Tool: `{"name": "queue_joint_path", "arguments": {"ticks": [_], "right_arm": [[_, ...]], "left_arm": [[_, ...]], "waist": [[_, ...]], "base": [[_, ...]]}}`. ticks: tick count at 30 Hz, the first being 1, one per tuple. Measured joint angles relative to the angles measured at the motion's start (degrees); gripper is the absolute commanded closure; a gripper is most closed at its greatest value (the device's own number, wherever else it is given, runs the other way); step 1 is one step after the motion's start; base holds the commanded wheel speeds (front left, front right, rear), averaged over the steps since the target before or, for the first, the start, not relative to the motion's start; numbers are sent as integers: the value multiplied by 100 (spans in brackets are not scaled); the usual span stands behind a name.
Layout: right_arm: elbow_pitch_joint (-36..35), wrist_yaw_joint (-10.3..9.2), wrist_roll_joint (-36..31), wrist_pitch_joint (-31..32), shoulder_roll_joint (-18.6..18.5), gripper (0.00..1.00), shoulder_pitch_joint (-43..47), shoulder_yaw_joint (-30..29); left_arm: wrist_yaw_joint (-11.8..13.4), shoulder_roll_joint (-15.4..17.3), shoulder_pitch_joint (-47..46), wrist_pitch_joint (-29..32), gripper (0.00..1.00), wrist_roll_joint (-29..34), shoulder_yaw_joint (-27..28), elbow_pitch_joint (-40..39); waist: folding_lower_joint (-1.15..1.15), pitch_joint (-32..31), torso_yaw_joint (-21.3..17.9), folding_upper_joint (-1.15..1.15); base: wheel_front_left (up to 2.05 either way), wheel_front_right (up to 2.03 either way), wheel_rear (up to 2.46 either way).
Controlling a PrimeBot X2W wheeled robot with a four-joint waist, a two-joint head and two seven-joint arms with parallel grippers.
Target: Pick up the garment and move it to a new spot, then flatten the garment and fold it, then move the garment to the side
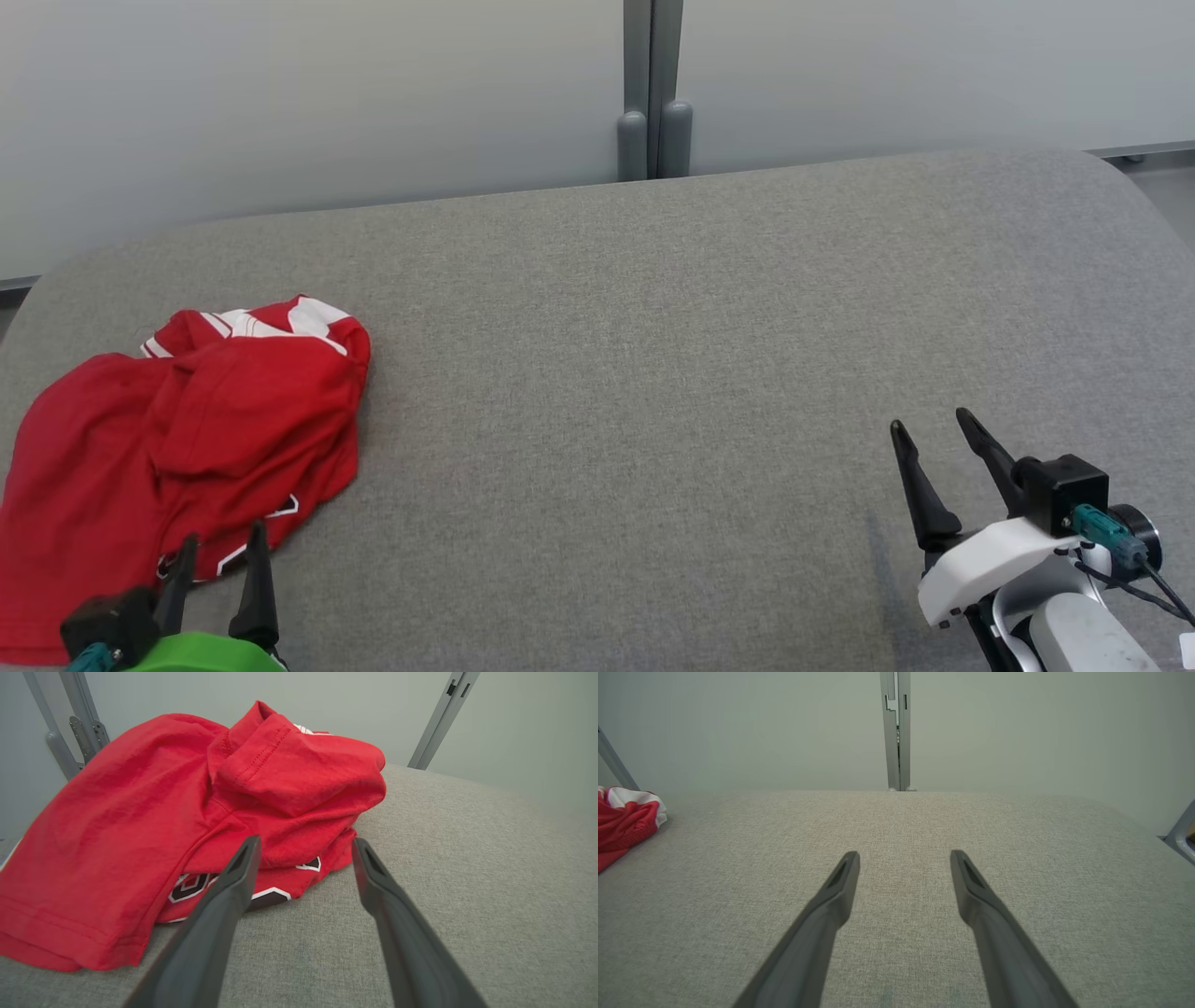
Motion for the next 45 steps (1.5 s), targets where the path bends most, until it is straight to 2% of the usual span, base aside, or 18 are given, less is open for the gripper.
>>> {"name": "queue_joint_path", "arguments": {"ticks": [17,25,31,38,45], "right_arm": [[135,256,33,-9,45,0,2,-188],[140,265,5,-9,43,0,13,-312],[145,328,-37,-9,46,0,122,-316],[163,454,-169,-9,188,0,51,-45],[180,459,-221,-9,238,0,-20,-78]], "left_arm": [[-145,1,-2,0,0,102,203,113],[-194,-22,-21,0,0,207,191,120],[-215,-111,-77,0,0,310,208,135],[-216,-113,1,0,0,309,520,141],[-236,-113,60,0,0,401,521,265]], "waist": [[0,2,-2,0],[0,-5,57,0],[0,-10,327,0],[0,-22,790,0],[0,-61,1303,0]], "base": [[0,0,0],[0,0,0],[0,0,0],[0,0,0],[0,0,0]]}}
